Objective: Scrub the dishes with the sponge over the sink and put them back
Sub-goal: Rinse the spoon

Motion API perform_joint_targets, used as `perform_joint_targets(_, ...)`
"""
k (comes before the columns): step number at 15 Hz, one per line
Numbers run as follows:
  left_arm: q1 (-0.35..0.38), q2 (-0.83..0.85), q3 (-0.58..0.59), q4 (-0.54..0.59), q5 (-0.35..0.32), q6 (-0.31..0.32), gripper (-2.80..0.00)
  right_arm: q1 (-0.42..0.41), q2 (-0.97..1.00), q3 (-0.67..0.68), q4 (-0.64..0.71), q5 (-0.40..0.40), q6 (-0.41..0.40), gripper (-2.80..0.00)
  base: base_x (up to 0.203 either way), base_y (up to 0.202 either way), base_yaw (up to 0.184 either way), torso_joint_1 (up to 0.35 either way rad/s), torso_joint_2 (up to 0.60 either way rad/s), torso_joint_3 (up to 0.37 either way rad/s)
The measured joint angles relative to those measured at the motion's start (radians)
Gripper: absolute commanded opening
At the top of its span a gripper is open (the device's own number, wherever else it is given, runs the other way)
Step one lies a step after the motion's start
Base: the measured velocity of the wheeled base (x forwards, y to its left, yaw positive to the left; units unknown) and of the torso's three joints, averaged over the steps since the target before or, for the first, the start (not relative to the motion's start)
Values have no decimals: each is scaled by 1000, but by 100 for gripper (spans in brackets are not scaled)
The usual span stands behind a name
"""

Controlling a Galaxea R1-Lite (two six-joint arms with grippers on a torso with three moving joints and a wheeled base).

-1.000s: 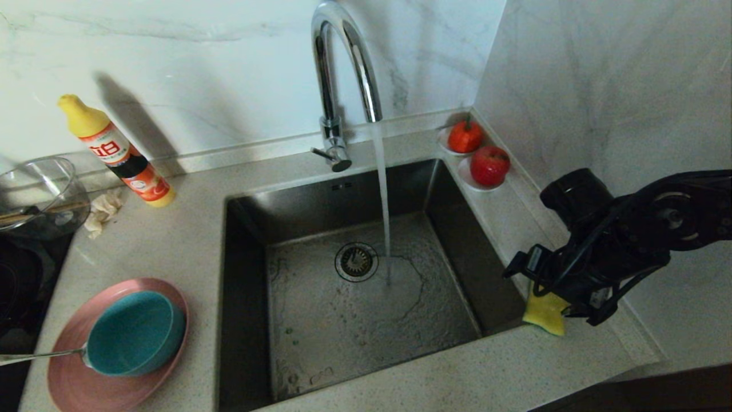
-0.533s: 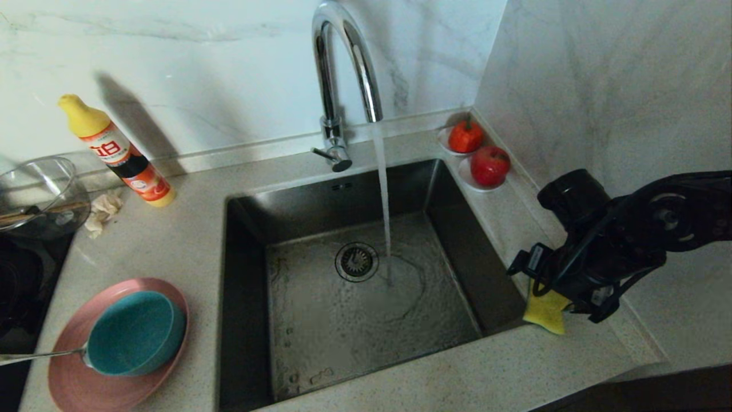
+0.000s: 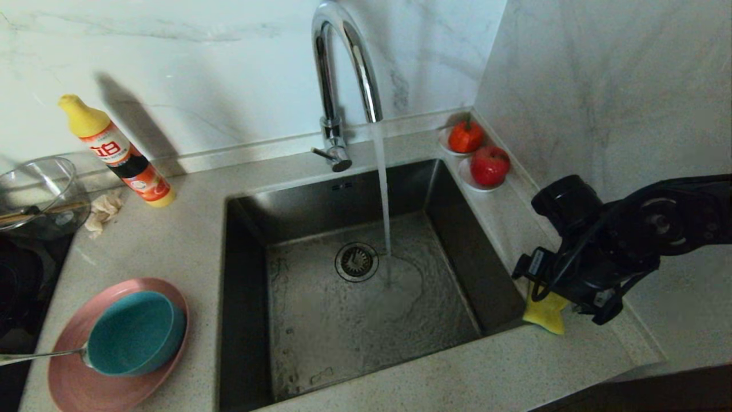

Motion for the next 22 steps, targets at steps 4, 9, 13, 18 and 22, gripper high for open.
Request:
perform_joint_targets(4, 0, 0, 0, 0, -1, 0, -280, 27, -3, -6, 30, -2, 1, 0, 0, 0, 0, 0, 0, 0)
perform_joint_targets(9, 0, 0, 0, 0, 0, 0, -280, 73, -12, -22, 77, -30, 5, 0, 0, 0, 0, 0, 0, 0)
perform_joint_targets(13, 0, 0, 0, 0, 0, 0, -280, 78, -10, -28, 74, -58, 3, 0, 0, 0, 0, 0, 0, 0)
perform_joint_targets(18, 0, 0, 0, 0, 0, 0, -280, 76, -1, -42, 72, -57, 5, 0, 0, 0, 0, 0, 0, 0)
perform_joint_targets(22, 0, 0, 0, 0, 0, 0, -280, 74, 3, -46, 72, -55, 4, 0, 0, 0, 0, 0, 0, 0)
